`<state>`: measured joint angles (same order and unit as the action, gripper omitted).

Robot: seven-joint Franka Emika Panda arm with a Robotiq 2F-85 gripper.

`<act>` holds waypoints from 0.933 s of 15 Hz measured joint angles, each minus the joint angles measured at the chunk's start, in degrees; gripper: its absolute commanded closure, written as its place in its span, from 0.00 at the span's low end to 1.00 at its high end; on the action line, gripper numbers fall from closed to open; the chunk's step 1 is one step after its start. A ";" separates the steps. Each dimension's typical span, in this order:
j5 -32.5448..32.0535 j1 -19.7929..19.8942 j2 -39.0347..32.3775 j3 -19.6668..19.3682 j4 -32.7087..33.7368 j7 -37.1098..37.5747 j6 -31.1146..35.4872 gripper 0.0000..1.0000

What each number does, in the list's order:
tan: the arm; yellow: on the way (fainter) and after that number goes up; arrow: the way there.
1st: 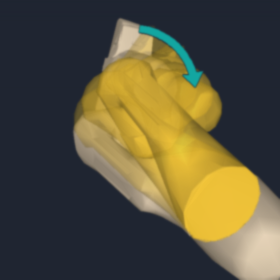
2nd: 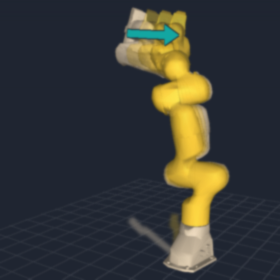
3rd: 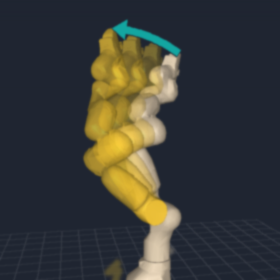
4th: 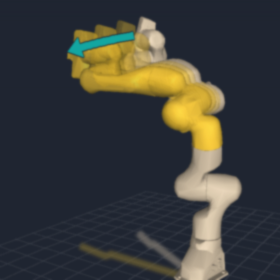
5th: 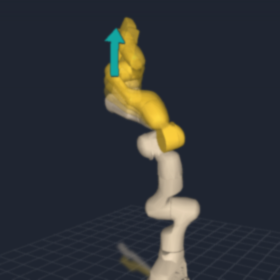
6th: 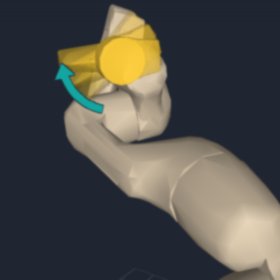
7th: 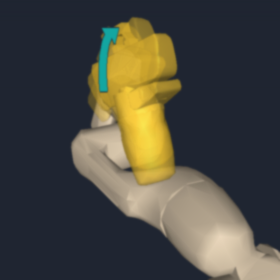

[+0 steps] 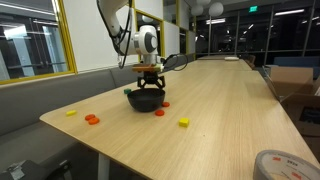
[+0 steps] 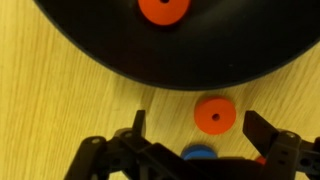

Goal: Put some of the discs on the table in the bowl

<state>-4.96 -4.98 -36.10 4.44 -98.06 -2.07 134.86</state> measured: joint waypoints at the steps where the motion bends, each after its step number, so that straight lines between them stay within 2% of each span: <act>1: 0.00 -0.03 0.00 0.00 -0.01 0.12 0.00 0.00; 14: 1.34 -1.75 -0.22 0.74 -0.52 2.06 0.00 0.00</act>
<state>-3.62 -6.74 -36.32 5.18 -98.58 -0.01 134.86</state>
